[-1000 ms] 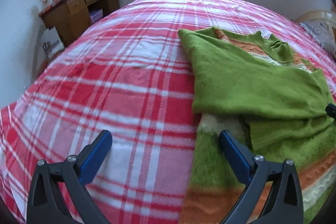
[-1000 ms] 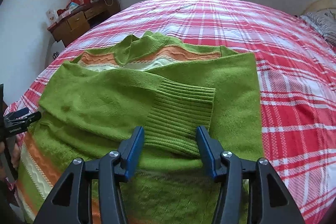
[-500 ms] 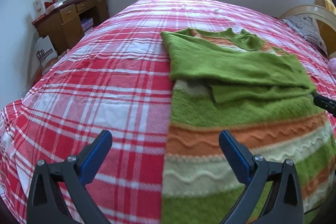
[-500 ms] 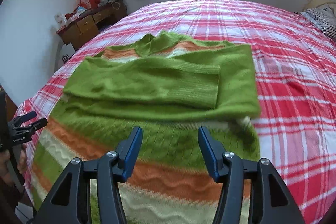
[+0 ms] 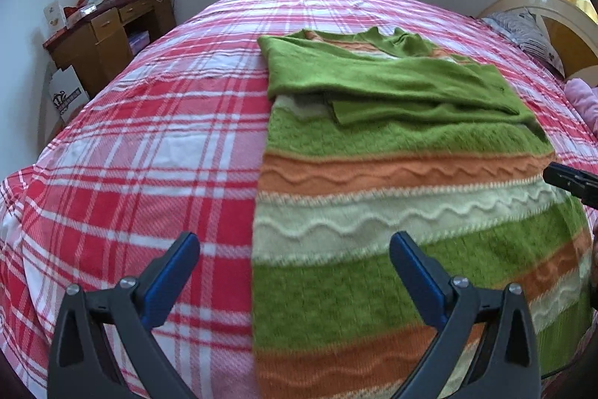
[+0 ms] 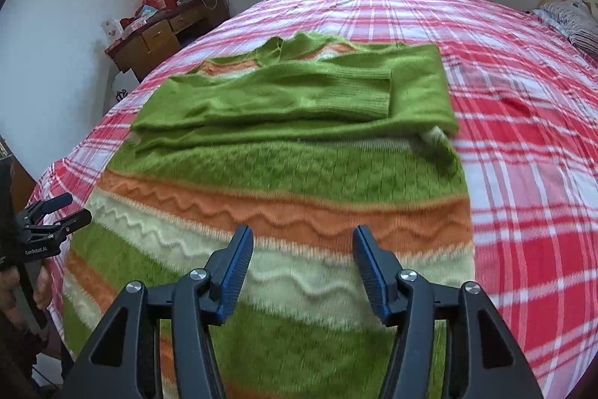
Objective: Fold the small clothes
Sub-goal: 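Move both open tools along the sweater body to its striped hem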
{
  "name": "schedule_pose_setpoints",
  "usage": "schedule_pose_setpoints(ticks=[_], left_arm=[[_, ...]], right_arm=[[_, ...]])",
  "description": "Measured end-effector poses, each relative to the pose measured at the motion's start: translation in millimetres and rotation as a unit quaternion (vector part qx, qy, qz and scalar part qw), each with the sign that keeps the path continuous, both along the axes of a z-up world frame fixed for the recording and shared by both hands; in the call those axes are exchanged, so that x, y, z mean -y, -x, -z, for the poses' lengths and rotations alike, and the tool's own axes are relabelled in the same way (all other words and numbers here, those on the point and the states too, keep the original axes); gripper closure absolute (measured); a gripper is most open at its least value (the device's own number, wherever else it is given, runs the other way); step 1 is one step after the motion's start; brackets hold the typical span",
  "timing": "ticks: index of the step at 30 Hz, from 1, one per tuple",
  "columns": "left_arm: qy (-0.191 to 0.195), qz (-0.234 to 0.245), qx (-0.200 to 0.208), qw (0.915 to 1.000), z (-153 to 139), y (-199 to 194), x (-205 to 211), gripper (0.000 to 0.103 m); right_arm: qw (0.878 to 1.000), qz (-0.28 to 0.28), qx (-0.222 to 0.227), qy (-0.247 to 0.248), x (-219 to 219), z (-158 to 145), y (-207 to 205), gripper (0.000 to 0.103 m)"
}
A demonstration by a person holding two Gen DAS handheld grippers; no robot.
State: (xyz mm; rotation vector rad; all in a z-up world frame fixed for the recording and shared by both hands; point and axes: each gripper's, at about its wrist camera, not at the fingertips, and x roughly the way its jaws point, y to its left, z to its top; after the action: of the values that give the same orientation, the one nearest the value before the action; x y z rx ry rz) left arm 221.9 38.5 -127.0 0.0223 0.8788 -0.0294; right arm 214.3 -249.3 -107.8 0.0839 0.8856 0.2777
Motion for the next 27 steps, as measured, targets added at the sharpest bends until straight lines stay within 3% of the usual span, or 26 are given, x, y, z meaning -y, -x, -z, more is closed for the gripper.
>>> schedule_pose_setpoints(ticks=[5, 22, 27], left_arm=[[0.005, -0.003, -0.004, 1.0, 5, 12, -2, 0.0], [0.009, 0.015, -0.012, 0.9998, 9, 54, -4, 0.0], [0.021, 0.027, -0.03, 0.999, 16, 74, -10, 0.009]], right_arm=[[1.0, 0.002, 0.009, 0.004, 2, 3, 20, 0.04], [1.0, 0.005, 0.015, 0.01, 7, 4, 67, 0.038], [1.0, 0.001, 0.019, 0.014, 7, 7, 89, 0.033]])
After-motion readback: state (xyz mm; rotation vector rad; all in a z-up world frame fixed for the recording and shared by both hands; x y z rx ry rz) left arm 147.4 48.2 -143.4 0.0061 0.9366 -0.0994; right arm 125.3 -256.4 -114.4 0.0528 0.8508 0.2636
